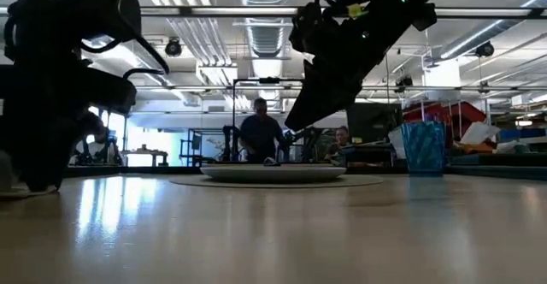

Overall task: Set table place
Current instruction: Fold the brown table napkin

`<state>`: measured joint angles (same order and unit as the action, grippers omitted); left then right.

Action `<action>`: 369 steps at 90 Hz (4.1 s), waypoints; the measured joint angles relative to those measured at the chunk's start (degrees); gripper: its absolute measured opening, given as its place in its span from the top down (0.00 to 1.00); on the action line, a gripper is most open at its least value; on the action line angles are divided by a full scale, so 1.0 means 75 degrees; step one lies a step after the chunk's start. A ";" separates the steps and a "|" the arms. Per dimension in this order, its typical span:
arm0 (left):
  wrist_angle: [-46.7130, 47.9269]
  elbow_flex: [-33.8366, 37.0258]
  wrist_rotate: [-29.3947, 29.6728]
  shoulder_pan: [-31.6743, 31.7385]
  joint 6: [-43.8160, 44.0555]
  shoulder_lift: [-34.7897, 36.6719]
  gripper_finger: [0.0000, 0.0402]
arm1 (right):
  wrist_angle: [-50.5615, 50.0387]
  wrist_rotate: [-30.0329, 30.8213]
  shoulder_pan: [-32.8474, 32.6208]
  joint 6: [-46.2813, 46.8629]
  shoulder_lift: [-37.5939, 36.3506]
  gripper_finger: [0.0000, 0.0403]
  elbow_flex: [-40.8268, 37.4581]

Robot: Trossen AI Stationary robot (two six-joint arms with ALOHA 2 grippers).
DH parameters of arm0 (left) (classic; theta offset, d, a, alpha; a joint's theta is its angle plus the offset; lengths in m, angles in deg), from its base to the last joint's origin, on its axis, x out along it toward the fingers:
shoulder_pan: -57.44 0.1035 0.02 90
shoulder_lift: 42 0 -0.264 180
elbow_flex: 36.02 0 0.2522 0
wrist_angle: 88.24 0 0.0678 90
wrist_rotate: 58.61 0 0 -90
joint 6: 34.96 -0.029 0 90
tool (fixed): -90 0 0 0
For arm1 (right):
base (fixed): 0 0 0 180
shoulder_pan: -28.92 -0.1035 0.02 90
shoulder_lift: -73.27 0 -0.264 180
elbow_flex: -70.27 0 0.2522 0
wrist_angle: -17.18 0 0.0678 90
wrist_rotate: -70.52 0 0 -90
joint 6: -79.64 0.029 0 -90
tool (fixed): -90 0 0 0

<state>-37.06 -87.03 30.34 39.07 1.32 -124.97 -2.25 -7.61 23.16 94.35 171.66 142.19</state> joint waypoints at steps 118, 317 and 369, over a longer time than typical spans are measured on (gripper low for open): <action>0.3222 -0.4934 0.5145 0.0199 -0.1950 0.1240 1.00 | 0.3129 0.1159 -0.1699 0.2269 0.1108 0.47 -0.0328; 0.4645 -0.8728 0.5850 0.0641 -0.3765 0.2805 1.00 | -1.0025 0.5649 -0.2021 0.1468 -0.0892 1.00 0.6410; 0.5675 -0.9389 0.6018 0.0641 -0.3437 0.2617 1.00 | -1.1253 0.6251 -0.1886 0.0417 -0.0892 1.00 0.8608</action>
<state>5.50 -157.45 75.48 43.88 -24.46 -105.34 -86.64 39.27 9.02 97.48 164.97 206.75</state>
